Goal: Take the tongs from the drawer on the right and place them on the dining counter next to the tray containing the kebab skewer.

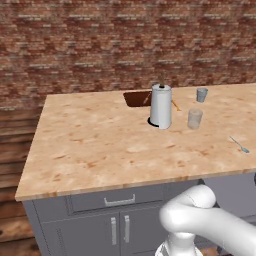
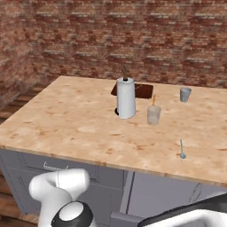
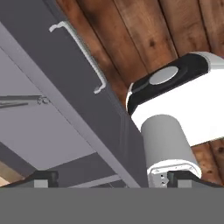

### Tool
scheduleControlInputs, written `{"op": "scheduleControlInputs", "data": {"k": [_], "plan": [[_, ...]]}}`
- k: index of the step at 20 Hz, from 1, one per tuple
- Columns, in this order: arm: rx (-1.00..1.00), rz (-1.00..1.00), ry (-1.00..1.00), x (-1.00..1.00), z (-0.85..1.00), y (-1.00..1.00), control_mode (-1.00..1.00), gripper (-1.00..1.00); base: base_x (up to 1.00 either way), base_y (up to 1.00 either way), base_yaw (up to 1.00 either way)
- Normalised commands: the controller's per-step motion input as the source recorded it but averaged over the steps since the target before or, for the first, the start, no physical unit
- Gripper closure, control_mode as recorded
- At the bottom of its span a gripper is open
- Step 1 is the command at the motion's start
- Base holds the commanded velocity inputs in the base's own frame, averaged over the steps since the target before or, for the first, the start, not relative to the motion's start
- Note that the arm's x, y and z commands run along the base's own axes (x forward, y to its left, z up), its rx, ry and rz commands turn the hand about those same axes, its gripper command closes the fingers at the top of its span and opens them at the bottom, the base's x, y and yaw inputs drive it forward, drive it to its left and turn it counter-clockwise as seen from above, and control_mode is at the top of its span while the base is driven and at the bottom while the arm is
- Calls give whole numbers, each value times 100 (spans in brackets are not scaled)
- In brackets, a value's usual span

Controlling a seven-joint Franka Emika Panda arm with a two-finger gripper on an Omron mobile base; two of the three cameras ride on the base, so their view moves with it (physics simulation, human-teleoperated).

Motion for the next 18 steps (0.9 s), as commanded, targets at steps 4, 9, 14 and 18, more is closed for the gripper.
{"op": "scheduleControlInputs", "data": {"k": [4, 9, 14, 18], "plan": [[-1, 0, 26, 7, 49, 96, -100, -100, 0, 0, 0], [-10, 0, 20, 2, 42, 99, -100, -100, 0, 0, 0], [-26, 4, -2, -21, 4, 82, -100, -100, 0, 0, 0], [-22, 8, -1, -10, 0, 63, -100, -100, 0, 0, 0]]}}
